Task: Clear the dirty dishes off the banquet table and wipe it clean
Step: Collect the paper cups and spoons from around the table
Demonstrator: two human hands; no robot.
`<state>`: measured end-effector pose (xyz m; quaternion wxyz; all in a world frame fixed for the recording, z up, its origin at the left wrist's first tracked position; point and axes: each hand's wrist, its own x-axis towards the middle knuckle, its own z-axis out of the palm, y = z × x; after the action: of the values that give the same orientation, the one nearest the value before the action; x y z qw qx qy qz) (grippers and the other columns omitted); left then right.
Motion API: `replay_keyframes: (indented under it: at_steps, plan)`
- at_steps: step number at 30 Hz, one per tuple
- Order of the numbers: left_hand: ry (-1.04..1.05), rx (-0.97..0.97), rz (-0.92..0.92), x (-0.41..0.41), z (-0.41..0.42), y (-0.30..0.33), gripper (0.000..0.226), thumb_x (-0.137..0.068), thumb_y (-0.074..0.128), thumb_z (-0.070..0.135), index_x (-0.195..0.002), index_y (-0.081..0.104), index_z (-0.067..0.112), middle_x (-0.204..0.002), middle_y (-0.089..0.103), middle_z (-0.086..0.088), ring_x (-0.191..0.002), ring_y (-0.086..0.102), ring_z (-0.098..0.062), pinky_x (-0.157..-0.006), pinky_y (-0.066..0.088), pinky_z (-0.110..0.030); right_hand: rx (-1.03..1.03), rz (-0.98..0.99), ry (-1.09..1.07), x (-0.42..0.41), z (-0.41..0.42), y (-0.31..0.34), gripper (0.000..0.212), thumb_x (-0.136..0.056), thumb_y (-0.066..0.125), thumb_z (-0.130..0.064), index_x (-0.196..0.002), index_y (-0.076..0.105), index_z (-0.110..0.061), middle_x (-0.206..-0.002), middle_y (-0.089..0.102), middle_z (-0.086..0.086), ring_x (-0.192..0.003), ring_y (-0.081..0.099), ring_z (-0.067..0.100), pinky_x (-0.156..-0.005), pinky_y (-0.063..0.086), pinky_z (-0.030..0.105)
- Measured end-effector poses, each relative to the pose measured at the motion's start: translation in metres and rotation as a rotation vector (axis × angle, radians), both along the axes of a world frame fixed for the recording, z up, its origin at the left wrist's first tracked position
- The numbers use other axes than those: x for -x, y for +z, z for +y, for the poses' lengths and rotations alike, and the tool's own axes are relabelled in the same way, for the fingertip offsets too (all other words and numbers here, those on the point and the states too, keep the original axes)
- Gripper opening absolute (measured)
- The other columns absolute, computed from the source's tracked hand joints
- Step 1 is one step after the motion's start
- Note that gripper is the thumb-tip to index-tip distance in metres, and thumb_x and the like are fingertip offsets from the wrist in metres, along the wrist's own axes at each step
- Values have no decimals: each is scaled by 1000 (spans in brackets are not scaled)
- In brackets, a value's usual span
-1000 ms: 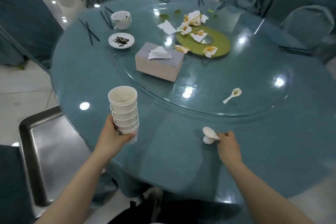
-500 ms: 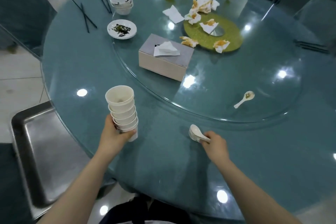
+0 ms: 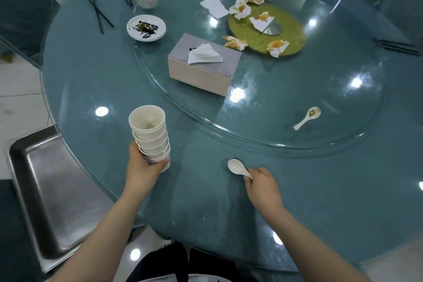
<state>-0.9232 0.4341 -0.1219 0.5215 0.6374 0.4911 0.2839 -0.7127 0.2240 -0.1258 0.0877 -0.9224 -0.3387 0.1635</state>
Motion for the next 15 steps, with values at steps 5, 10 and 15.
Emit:
replay_keyframes:
  at_steps: [5,10,15]
  plan:
    - [-28,-39,14,-2,-7,-2,66,-69,80,3,-117,39,21,-105,54,22,-90,54,17,-71,41,-3,23,-9,-3,-2,0,1,23,-96,47,-27,-101,63,-11,-97,58,8,-91,54,29,-71,38,32]
    - [-129,-105,1,6,-11,-5,51,-68,81,0,-112,54,2,-109,65,-11,-97,60,-15,-88,50,-36,35,-11,30,0,-1,1,21,-93,55,-25,-104,60,-9,-100,53,8,-92,55,29,-73,42,33]
    - [-159,-80,3,12,-15,-6,42,-70,81,3,-106,60,5,-100,67,-5,-89,61,-4,-82,48,-26,64,5,46,-4,2,5,14,-93,53,-18,-98,61,-8,-98,55,10,-91,56,31,-69,40,33]
